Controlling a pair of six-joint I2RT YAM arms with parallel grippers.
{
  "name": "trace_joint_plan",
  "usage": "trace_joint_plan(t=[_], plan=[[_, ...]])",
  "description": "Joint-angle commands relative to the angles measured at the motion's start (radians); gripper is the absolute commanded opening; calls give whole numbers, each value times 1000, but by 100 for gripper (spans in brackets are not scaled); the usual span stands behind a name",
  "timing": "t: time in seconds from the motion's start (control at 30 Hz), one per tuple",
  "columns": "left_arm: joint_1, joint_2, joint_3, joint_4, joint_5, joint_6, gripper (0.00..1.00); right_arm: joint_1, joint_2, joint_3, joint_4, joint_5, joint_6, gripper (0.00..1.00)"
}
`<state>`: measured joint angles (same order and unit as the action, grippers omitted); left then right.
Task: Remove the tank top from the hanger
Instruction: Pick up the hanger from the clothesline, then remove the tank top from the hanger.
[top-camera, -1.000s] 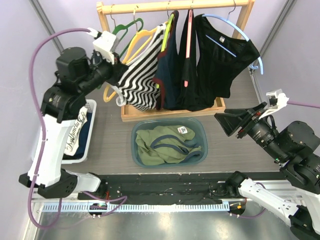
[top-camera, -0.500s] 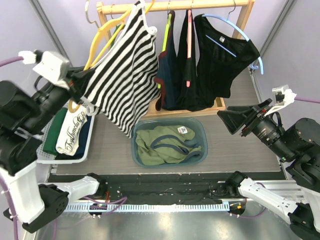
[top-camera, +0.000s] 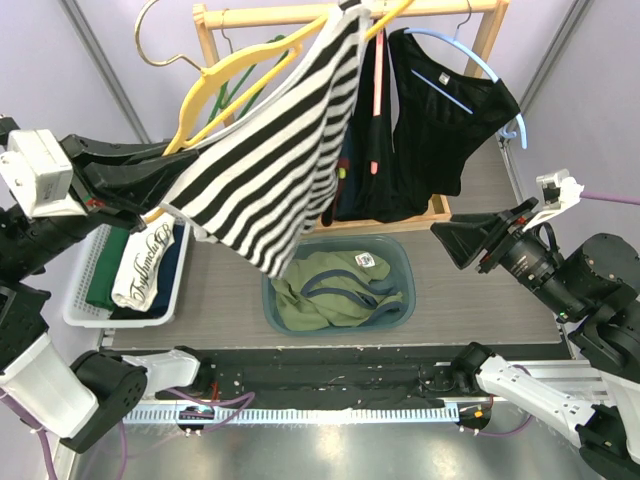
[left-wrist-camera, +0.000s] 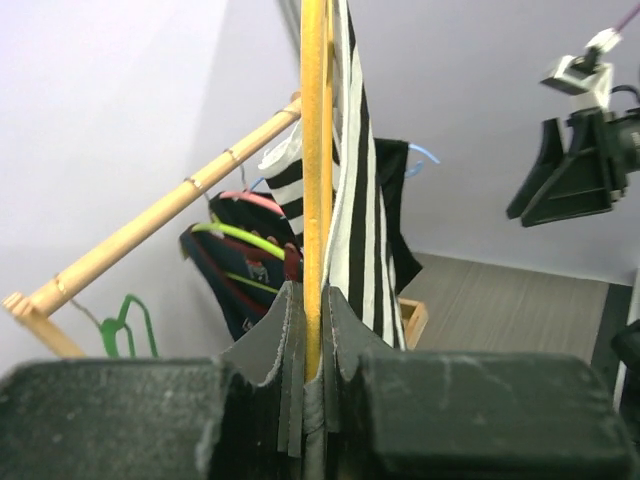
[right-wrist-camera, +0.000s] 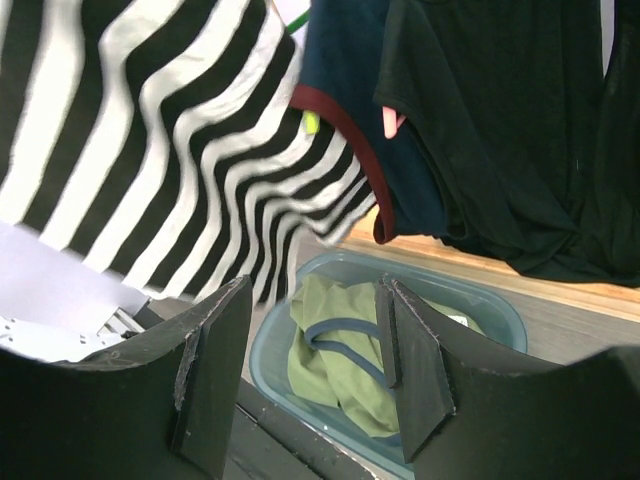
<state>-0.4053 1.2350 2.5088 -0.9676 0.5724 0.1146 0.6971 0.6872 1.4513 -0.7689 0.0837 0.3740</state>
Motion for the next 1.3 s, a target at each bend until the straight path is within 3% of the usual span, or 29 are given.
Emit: trace_joint_plan(t=[0.0,0.13,0.3,0.8,0.97,1.27], plan=[[23,14,59,90,149,-56,0,-2,9,-14,17,-22,11,60],[23,14,48,60,147,-17,0,-2,12,-32,43,-44,19,60],[25,18,61,50,169,20,0,-2,20,-60,71,-70,23,53],[-4,123,-155,191,139,33,0,-2,15,-104,115,-105,22,47],[-32,89,-237,142,106,129,0,-2,8,-117,117,-101,9,47],[-32,3,-289,219,141,267,0,-2,-5,-173,151,-102,6,46]])
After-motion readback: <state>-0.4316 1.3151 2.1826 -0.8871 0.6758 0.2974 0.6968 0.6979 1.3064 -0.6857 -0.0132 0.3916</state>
